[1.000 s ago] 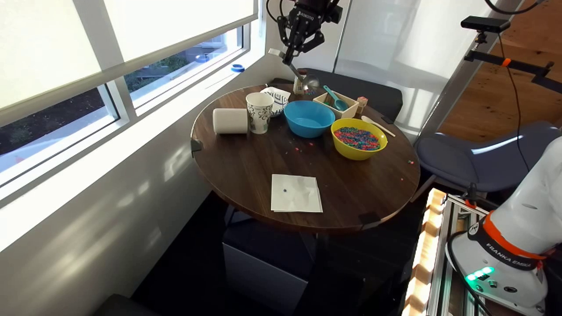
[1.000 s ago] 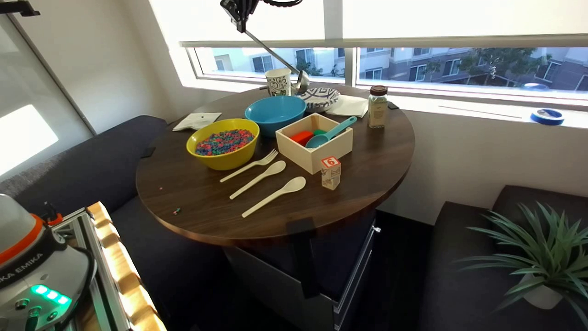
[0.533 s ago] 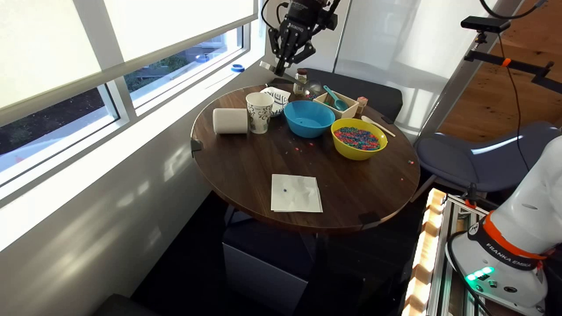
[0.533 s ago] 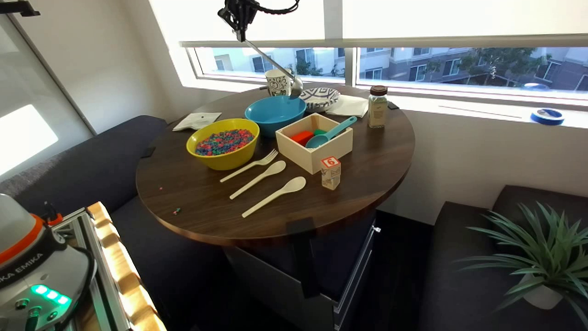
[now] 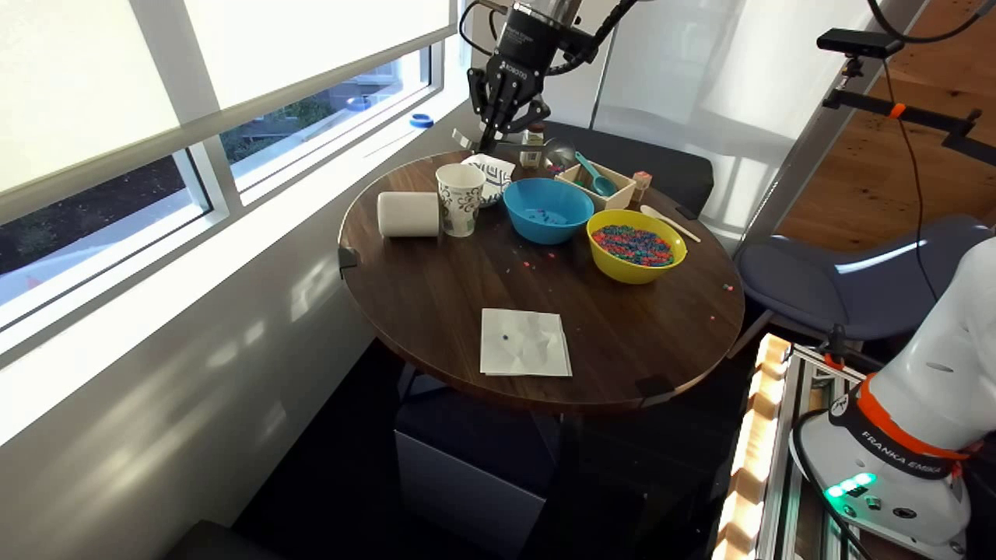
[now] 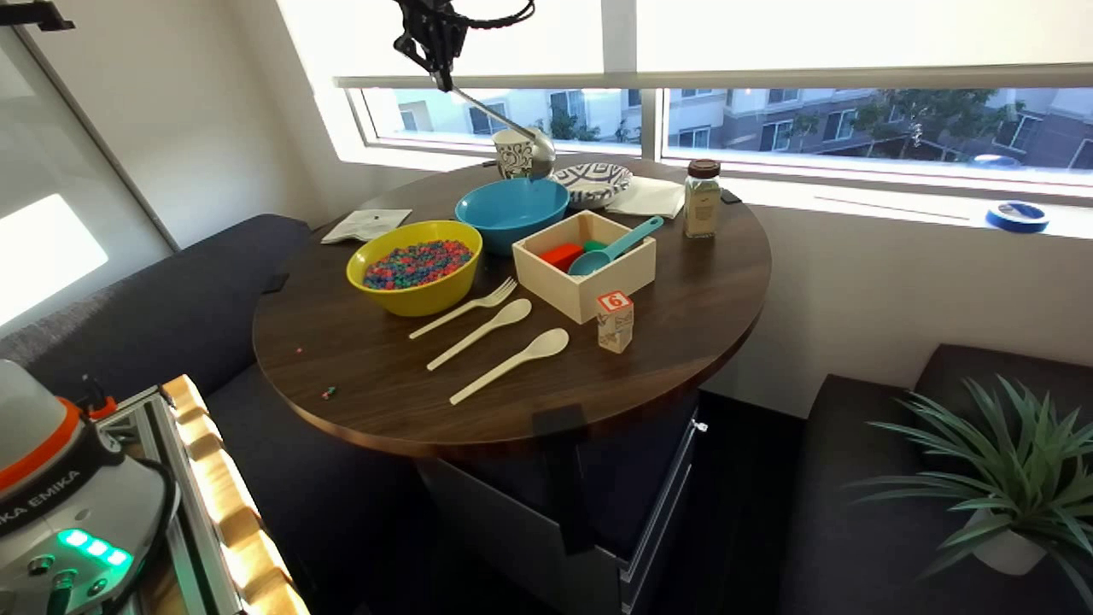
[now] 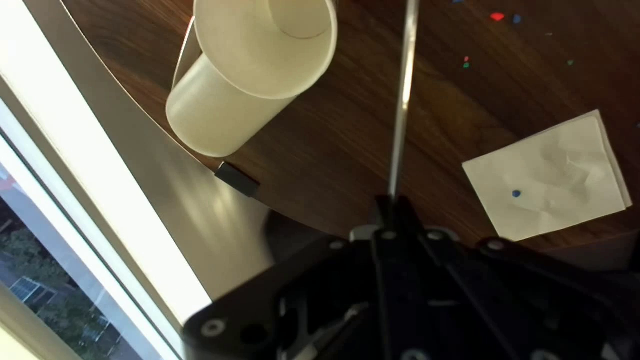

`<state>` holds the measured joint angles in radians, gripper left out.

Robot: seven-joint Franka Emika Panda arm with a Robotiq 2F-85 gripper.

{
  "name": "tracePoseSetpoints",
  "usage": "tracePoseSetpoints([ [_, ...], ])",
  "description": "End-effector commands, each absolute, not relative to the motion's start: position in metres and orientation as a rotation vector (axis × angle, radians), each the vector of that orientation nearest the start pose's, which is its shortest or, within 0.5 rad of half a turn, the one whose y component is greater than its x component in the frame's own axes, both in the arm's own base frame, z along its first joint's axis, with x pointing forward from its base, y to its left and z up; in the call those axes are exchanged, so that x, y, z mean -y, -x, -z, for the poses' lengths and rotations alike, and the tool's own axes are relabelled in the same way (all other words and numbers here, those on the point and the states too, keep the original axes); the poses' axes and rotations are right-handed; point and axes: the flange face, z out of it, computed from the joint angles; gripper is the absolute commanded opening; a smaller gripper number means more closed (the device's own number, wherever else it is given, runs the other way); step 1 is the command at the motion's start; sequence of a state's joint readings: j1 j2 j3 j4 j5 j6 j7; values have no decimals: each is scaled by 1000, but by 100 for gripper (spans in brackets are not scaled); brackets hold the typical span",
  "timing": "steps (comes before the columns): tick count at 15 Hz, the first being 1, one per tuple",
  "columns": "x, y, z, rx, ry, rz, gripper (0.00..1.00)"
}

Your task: Use the silver ladle to put some of the contents of the yellow bowl into the blue bowl

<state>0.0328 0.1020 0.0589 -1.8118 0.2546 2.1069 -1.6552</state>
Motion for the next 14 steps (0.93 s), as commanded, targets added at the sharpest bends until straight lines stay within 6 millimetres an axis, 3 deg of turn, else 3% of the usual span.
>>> tracePoseSetpoints([
  [1, -78, -591, -499, -2213, -2129, -441, 1],
  [7, -93, -583, -494, -2067, -2064, -453, 1],
  [14, -117, -571, -469, -1981, -1935, -397, 1],
])
